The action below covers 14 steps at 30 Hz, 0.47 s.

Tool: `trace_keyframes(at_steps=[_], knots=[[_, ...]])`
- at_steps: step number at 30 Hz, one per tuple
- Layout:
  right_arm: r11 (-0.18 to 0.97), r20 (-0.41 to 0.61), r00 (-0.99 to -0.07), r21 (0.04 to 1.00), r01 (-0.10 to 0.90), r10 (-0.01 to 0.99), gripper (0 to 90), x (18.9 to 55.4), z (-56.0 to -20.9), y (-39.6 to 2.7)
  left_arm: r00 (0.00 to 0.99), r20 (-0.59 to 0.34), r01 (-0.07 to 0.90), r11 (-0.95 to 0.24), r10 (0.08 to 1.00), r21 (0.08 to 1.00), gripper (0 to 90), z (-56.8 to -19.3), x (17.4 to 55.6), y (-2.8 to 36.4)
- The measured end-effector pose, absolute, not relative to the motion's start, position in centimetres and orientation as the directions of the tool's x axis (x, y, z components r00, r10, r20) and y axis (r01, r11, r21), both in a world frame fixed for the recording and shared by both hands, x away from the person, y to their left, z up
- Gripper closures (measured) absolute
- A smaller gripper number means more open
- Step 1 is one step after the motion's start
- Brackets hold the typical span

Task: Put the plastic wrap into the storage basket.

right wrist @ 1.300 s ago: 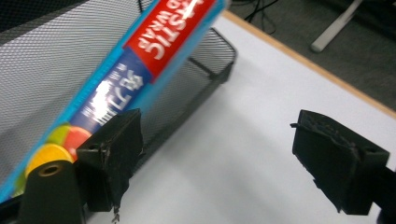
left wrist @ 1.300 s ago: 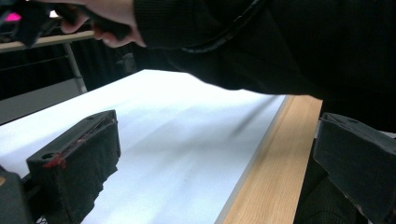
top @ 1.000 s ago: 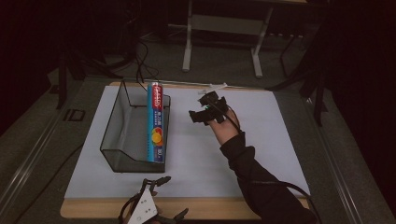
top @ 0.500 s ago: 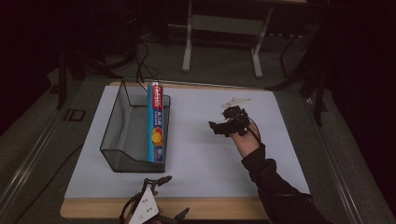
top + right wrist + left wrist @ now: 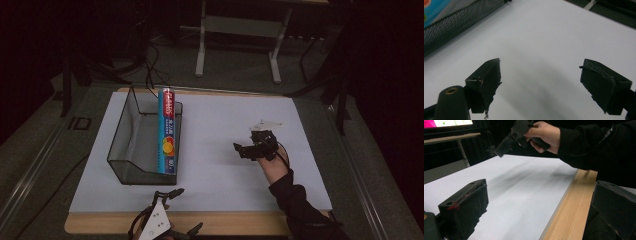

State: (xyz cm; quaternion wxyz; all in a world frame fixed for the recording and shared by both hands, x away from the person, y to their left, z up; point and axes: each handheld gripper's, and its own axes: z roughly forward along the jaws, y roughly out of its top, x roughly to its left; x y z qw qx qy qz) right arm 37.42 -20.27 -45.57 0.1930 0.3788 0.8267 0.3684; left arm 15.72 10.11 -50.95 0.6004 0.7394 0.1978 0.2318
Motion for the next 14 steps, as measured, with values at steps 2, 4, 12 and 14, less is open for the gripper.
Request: trace_keyframes(at_steps=[2,4,12,14], knots=[[0.446,-0.039,-0.643,0.753,0.485,0.765,16.3,37.2,-46.2,-20.5,0.814,0.105,0.016,-0.203,0.572,0.979,1.1,-51.0,15.8,10.1],[0.454,-0.039,-0.65,0.747,0.486,0.759,16.3,37.1,-46.5,-20.6,0.815,0.102,0.018,-0.201,0.571,0.979,1.1,-51.0,15.8,10.1],[0.466,-0.054,-0.663,0.753,0.465,0.747,16.3,37.0,-46.9,-21.0,0.815,0.092,0.024,-0.192,0.572,0.981,1.1,-51.0,15.7,10.1],[0.463,-0.048,-0.663,0.753,0.467,0.747,16.3,37.1,-47.0,-21.0,0.816,0.095,0.022,-0.195,0.571,0.981,1.1,-51.0,15.7,10.0]])
